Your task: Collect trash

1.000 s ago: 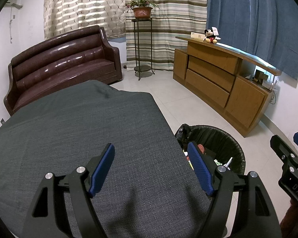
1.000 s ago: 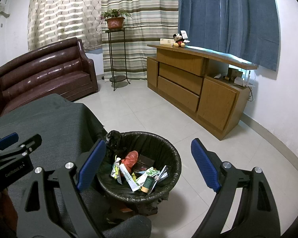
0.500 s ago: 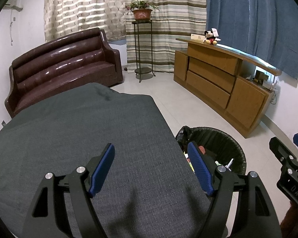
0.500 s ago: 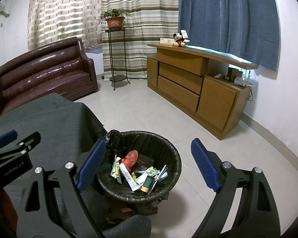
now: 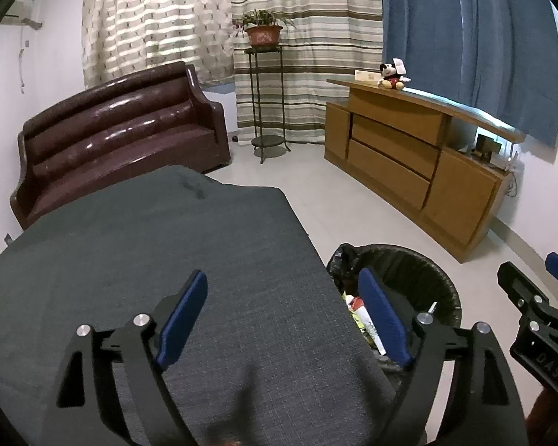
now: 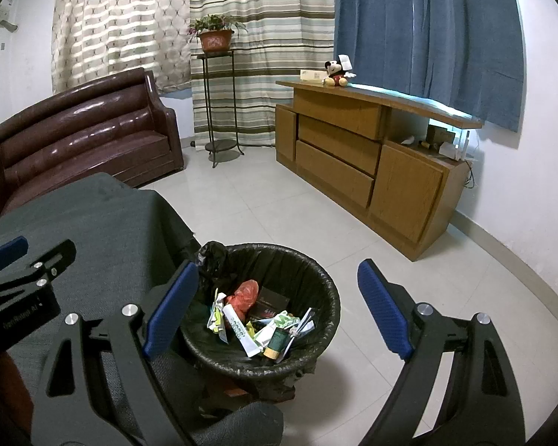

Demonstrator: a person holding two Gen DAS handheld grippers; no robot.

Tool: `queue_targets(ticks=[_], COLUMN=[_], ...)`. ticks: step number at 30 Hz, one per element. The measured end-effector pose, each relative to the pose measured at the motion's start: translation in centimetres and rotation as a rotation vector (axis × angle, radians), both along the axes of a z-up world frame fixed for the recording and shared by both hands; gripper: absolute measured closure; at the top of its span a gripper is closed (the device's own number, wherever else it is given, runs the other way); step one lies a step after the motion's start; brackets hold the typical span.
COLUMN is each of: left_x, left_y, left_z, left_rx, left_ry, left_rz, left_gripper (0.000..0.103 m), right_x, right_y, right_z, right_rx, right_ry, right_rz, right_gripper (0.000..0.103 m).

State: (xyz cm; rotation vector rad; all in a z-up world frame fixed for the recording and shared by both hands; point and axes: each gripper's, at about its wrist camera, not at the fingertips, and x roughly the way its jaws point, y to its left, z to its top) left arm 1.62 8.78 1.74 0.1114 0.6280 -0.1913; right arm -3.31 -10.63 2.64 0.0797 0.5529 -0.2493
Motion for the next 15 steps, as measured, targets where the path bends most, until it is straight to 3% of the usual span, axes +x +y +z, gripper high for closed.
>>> queue_targets(ticks=[15], left_x=[0.73], left_y=[0.66], left_z=[-0.29], left_rx=[-0.013], left_ry=[0.040], left_rz=[0.008], left_gripper=[0.022], right_x=[0.05], right_y=[0.02], right_z=[0.12], right_rx=[-0.001], right_ry=[0.001], right_rz=[0.001], right_gripper=[0.017])
